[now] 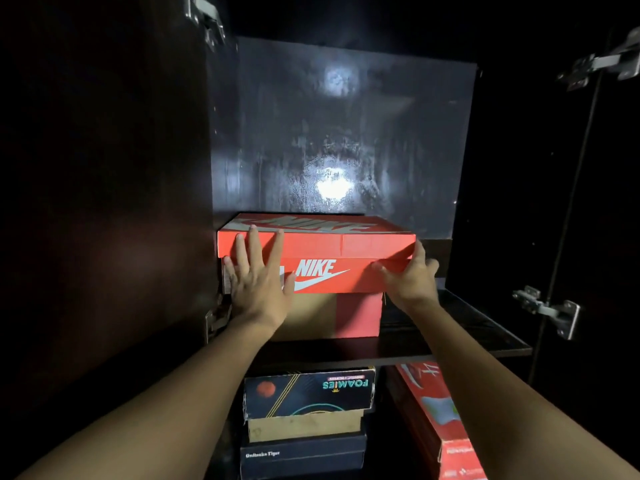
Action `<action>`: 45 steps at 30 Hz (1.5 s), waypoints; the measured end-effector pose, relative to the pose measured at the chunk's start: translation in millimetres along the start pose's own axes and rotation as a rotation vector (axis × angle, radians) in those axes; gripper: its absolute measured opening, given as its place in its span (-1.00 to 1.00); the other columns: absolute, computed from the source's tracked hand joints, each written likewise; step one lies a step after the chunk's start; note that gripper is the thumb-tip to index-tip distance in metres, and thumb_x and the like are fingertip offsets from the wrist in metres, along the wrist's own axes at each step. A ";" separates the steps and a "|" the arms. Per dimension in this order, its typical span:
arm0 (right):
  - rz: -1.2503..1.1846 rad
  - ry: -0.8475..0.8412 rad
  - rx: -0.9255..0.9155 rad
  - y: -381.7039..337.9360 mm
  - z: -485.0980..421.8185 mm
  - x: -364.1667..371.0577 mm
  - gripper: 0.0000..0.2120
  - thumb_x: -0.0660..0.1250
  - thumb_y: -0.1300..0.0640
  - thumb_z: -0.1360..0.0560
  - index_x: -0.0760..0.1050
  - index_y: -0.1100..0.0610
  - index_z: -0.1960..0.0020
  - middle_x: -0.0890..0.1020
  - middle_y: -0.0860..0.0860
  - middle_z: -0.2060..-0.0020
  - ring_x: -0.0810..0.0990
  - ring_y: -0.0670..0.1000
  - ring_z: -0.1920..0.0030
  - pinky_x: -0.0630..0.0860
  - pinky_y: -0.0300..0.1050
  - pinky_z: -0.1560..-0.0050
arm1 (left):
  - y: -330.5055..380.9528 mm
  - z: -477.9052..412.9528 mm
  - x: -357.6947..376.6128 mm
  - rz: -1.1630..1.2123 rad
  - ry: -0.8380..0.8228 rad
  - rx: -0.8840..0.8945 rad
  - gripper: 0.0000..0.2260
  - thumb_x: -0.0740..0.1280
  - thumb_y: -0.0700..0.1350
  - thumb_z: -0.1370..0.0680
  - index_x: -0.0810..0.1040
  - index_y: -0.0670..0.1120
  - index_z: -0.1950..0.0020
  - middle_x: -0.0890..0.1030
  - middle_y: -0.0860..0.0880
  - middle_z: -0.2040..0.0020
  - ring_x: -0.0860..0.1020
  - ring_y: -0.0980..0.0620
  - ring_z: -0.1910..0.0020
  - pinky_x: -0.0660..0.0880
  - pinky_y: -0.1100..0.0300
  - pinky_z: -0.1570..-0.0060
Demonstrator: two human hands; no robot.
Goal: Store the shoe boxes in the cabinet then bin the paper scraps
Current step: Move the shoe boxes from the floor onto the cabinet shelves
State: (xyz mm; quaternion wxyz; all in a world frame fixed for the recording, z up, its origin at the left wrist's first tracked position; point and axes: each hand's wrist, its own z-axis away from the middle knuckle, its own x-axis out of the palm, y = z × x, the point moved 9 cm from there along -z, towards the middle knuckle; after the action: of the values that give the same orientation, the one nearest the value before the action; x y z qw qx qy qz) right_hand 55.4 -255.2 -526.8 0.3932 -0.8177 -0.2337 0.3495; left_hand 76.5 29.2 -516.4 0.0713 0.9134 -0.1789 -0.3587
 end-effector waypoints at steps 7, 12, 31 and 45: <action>0.081 -0.121 -0.010 0.0 -17.9 28.9 -0.01 0.45 0.02 -0.48 -0.17 0.15 -0.61 0.20 0.19 -0.42 0.39 0.22 -0.38 0.32 0.03 -0.44 | -6.1 -20.9 15.9 0.014 -0.176 -0.052 -0.26 0.28 0.09 -0.55 -0.12 0.19 -0.58 -0.30 0.01 -0.59 -0.29 -0.08 -0.56 0.08 -0.18 -0.46; 0.044 -0.200 -0.071 -0.5 -17.1 24.2 -0.11 0.48 -0.03 -0.43 0.06 0.03 -0.60 0.52 0.05 -0.26 0.50 0.06 -0.29 0.38 0.00 -0.39 | -7.8 -32.6 16.5 0.087 -0.329 -0.085 -0.29 0.32 0.07 -0.55 -0.02 0.16 -0.59 -0.33 0.06 -0.58 -0.26 -0.06 -0.57 0.06 -0.21 -0.46; 0.182 -0.059 0.124 48.7 265.8 -118.9 -0.52 0.34 -0.16 -0.52 0.45 -0.03 -0.39 0.55 0.01 -0.27 0.53 0.03 -0.28 0.47 0.07 -0.30 | 84.0 176.9 -39.6 0.670 -0.576 0.051 -0.66 0.32 0.02 -0.55 0.52 0.02 -0.32 0.58 0.00 -0.23 0.54 -0.01 -0.22 0.43 0.19 -0.16; 0.489 0.018 0.592 203.6 503.4 -208.4 -0.50 0.29 -0.16 -0.56 0.39 0.00 -0.44 0.48 0.04 -0.37 0.52 0.07 -0.30 0.42 -0.04 -0.25 | 173.9 440.2 54.2 0.755 -1.143 0.036 -0.68 0.34 -0.02 -0.54 0.54 -0.05 -0.28 0.59 -0.10 -0.21 0.57 -0.12 -0.15 0.50 0.05 -0.16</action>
State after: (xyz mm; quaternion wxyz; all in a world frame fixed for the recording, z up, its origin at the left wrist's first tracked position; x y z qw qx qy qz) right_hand -437.7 -269.1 -834.9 0.5194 -0.7034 0.0831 0.4780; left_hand -234.4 -153.1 -828.0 0.0706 0.4568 -0.5005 -0.7320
